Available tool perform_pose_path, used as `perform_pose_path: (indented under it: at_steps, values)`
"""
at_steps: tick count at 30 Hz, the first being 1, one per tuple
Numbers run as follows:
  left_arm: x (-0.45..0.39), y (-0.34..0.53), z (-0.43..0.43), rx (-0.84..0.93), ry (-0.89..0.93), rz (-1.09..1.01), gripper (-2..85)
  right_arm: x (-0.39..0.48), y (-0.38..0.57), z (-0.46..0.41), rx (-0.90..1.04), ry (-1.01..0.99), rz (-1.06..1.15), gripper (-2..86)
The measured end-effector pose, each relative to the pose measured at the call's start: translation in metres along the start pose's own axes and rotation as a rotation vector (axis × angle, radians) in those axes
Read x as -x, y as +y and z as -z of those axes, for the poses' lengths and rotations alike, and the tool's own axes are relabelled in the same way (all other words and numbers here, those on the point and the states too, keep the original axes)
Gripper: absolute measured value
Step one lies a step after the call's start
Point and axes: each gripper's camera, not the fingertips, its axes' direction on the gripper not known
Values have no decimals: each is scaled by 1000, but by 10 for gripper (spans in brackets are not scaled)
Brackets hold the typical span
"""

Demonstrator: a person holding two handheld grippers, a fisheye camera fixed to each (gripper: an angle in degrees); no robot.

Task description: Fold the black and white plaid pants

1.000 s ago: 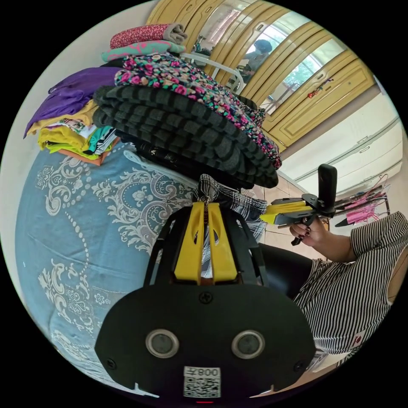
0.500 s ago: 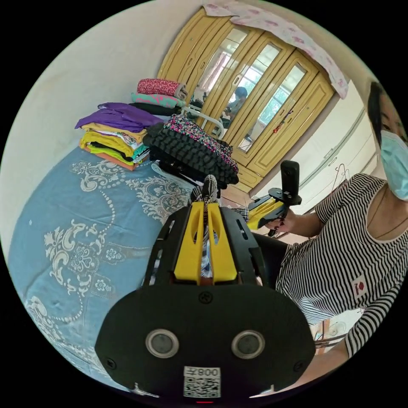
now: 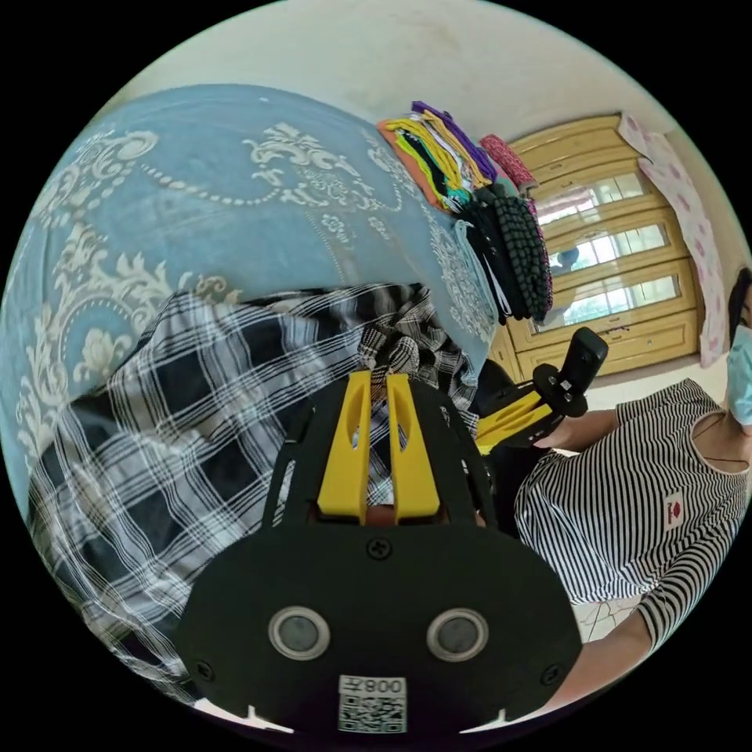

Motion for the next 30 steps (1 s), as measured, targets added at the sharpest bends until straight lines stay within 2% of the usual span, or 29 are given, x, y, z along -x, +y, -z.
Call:
perform_pose_path:
  at_steps: [10,14,16,19,24,26,30]
  values:
    - [95,123,25,-270,-38,308,72,60,-78,9,149,74,100,8]
    - [114,165,22,-360,34,366,82,77,-93,26,186,129,117,10]
    - [116,173,14,-333,52,353,89,82,-98,44,174,119,111,14]
    - [119,180,1,-278,-16,332,100,87,-105,85,111,144,90,24]
    - [140,190,-11,-242,-138,363,75,84,-126,144,-9,291,53,49]
    - [149,194,-14,-227,-166,377,62,77,-142,154,-12,387,34,62]
    - [163,207,-16,-217,-174,367,40,65,-163,158,25,413,0,69]
